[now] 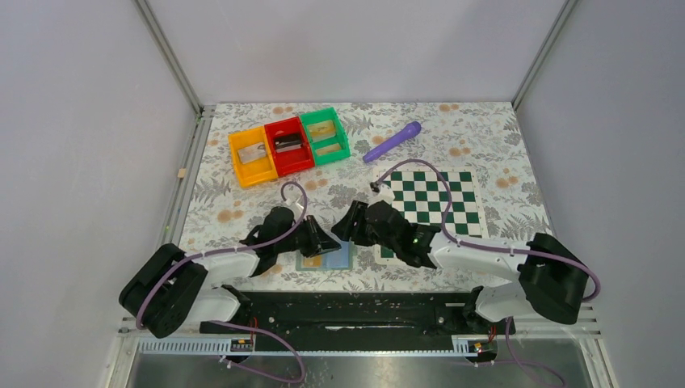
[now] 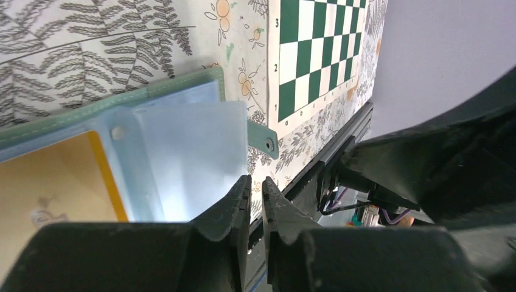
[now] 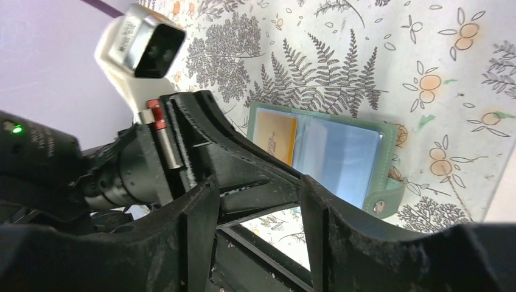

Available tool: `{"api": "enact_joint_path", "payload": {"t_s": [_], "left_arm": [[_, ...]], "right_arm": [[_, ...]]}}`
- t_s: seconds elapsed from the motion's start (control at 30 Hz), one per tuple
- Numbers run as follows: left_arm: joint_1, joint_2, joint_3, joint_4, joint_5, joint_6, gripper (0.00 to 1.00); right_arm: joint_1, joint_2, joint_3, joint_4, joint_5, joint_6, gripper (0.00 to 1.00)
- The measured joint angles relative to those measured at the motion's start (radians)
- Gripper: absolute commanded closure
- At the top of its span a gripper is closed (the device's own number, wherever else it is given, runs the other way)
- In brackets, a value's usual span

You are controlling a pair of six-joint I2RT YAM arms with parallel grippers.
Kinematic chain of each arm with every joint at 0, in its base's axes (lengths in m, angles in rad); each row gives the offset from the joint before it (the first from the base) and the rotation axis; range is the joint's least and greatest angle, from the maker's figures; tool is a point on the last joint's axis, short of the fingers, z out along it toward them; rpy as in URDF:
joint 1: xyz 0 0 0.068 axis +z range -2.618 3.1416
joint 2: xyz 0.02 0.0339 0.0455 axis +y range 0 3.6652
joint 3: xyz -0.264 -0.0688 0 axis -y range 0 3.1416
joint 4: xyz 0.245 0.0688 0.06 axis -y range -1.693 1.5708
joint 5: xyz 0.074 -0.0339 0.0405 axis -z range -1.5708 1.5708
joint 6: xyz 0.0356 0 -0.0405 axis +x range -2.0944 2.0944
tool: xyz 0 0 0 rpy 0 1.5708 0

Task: Take the credit cards out of the card holder
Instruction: Remove the credit card from the card holder.

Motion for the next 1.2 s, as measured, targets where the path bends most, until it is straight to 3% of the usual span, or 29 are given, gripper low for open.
{"api": "enact_joint_path", "payload": {"t_s": [0.3, 0.7, 0.87, 1.2], "left_arm": [[0.001, -0.003, 0.115, -0.172, -0.035, 0.044, 0.86], [0.211, -0.255, 0.132, -0.502, -0.153, 0.124, 0.86], [0.224, -0.241, 0.093, -0.557, -0.158, 0.137, 0.94], [0.229, -0.171, 0.090, -0.615, -0.201, 0.183, 0.96]], "right_arm": [[0.016, -0.053, 0.000, -0.048, 0.019, -0.042, 0.57], [0.035, 0.197, 0.108, -0.002, -0.113, -0.037, 0.58], [0.035, 0.293, 0.151, 0.019, -0.154, -0.030, 0.58], [0.018, 0.410, 0.168, 0.058, -0.209, -0.013, 0.58]]}}
